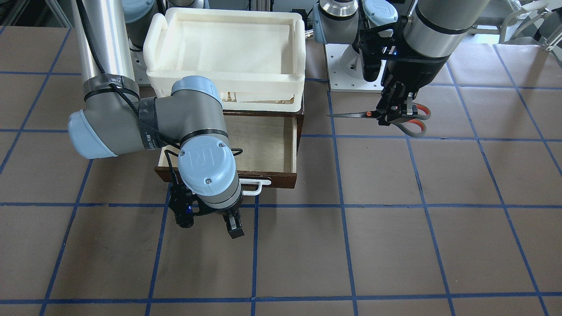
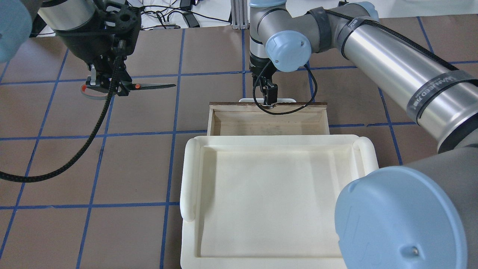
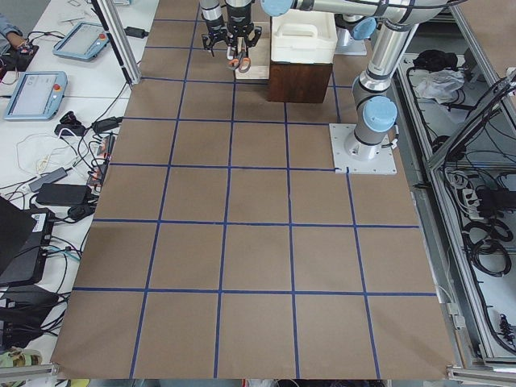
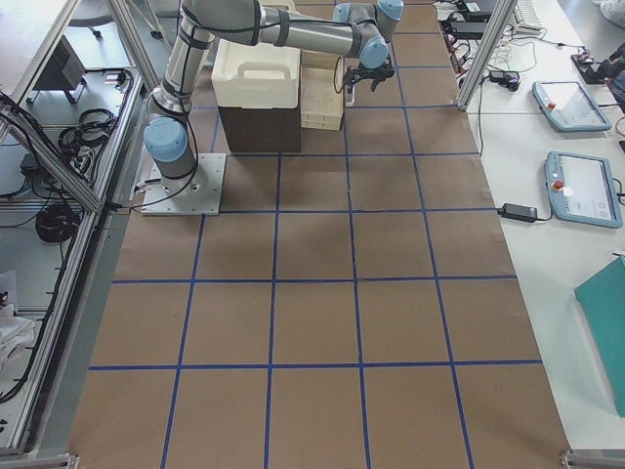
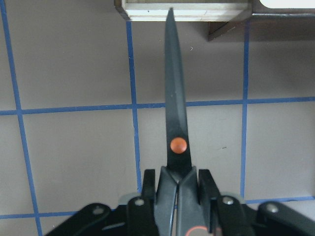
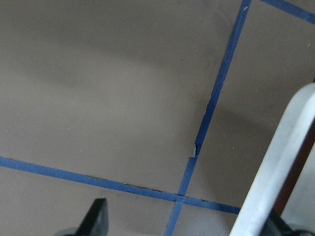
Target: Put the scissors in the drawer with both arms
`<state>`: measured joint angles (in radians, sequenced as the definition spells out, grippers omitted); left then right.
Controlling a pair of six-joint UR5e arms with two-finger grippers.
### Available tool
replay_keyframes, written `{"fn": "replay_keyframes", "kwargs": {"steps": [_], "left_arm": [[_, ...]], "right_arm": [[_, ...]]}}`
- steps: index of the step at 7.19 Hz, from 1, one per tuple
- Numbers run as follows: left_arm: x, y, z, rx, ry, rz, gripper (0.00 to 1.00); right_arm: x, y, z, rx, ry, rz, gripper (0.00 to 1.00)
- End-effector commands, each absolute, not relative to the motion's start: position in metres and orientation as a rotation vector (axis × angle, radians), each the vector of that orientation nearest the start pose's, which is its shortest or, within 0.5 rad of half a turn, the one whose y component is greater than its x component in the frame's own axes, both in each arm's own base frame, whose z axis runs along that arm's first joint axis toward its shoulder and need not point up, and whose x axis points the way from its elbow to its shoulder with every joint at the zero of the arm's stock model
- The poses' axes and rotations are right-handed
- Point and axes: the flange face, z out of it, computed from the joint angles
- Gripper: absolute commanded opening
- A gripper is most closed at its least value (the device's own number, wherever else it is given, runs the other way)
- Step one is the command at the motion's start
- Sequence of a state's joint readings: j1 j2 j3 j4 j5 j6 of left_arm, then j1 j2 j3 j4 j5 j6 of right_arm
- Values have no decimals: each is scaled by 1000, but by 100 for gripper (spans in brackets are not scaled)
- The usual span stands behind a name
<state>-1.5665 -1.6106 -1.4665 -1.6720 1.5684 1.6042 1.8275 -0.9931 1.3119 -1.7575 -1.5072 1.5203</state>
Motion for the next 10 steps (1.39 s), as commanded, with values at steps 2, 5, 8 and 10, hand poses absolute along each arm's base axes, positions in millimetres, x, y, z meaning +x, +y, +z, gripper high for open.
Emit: {"fn": "replay_keyframes", "kwargs": {"steps": [2, 5, 8, 10], "left_arm": [[-135, -504, 508, -2230, -2166, -36, 0], [-138, -504, 508, -2233, -2159, -33, 0], [-139, -504, 508, -2232, -2158, -33, 0], [-140, -504, 508, -2233, -2156, -33, 0]], "right_arm": [[305, -642, 287, 1902, 2558, 202, 100], [303, -644, 283, 1908, 2558, 207, 100], [304, -646, 285, 1904, 2557, 202, 100], [305, -648, 285, 1901, 2553, 203, 100]]}}
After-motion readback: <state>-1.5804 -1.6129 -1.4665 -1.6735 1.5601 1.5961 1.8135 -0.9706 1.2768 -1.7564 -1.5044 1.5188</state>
